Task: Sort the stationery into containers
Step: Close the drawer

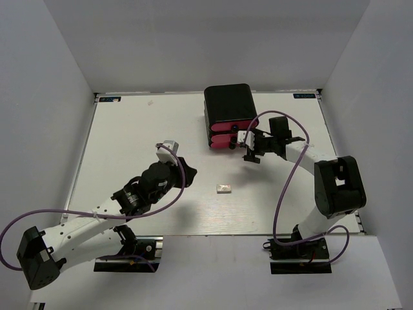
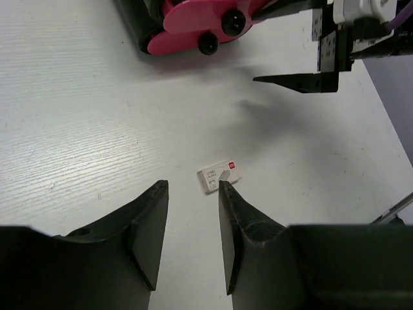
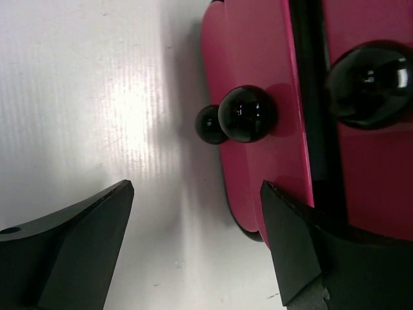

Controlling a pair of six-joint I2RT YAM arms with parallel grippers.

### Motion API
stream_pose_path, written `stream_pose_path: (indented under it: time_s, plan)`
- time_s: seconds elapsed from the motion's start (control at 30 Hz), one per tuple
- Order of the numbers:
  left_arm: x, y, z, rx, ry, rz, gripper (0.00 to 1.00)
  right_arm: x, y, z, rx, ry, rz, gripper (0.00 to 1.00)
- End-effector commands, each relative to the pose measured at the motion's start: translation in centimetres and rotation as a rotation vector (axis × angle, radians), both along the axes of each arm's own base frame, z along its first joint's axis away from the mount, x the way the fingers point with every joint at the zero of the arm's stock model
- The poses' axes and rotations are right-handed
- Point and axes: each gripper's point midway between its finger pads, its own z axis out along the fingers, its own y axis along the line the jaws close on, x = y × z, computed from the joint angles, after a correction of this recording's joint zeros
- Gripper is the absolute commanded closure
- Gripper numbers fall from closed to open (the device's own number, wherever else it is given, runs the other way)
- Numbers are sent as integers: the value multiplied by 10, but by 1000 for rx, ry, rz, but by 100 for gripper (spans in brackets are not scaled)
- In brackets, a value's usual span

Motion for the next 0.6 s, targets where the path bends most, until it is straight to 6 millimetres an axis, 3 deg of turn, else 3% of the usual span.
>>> stream_pose_path:
  time_s: [0.0, 0.13, 0.33, 0.47, 0.57]
  plan:
    - [-2, -6, 3, -33, -1, -14, 53, 25, 7, 24, 22, -92, 2, 14]
    - [-5, -8, -5, -29, 21, -28, 51, 36, 7, 29, 20, -104, -5, 12]
    - [-5, -11, -4, -57, 26, -30, 50, 33, 8, 27, 17, -97, 10, 10]
    - [-4, -18, -10, -62, 31, -49, 49, 17, 7, 31, 22, -84, 37, 11]
    - [0, -29, -17, -61, 40, -69, 51, -11, 8, 37, 45, -47, 83, 15]
